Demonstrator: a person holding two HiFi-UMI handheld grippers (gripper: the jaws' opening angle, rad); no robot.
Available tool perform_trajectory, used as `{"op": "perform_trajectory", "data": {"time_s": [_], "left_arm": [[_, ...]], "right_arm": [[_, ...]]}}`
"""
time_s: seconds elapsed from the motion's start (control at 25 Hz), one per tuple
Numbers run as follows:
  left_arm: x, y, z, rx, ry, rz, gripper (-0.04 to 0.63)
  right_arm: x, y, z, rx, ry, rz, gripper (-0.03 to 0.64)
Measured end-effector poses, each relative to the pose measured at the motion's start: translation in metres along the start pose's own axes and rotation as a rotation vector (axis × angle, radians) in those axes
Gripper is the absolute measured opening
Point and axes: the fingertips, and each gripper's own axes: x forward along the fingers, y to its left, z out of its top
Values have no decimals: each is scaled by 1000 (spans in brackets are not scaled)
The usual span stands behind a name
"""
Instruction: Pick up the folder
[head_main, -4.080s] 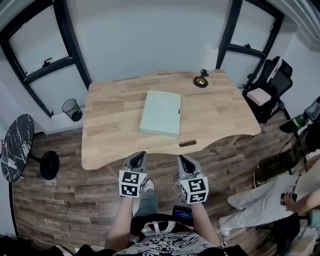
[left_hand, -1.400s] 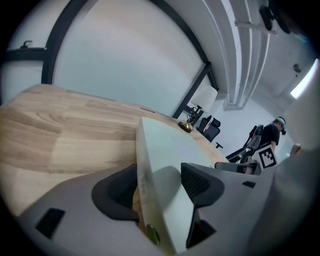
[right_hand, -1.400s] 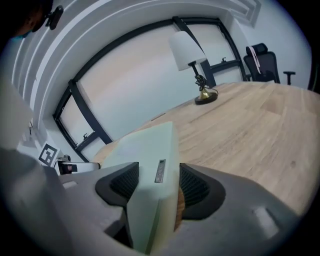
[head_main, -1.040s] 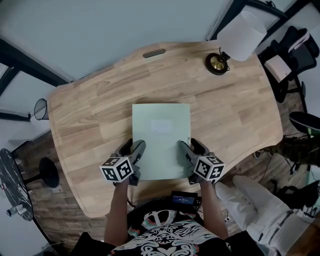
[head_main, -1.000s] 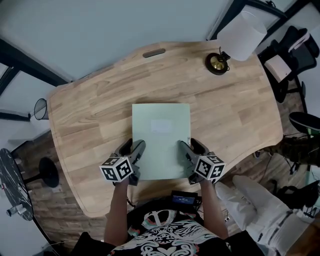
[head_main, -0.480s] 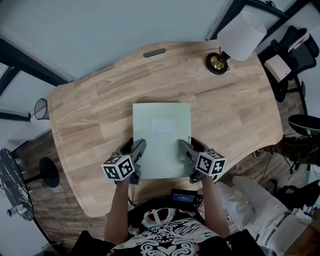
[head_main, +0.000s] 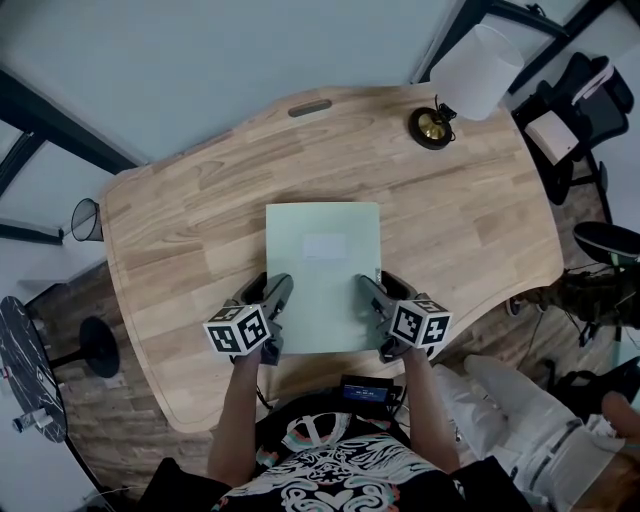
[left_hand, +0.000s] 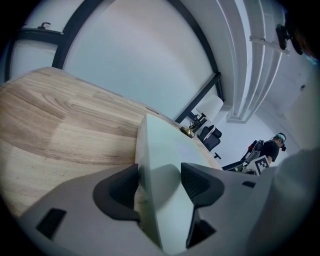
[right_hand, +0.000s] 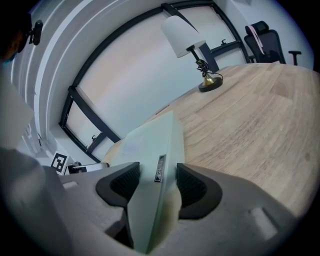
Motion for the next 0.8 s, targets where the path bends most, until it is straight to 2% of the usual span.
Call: {"op": "perform_trajectory", "data": {"time_s": [0.44, 0.8], "left_arm": [[-15, -14, 23, 24, -59, -11, 258], [-40, -29, 46, 58, -145, -24, 258]], "right_arm": [[-10, 19, 21, -41, -51, 2, 229], [-25, 45, 37, -73, -122, 20, 227]]}}
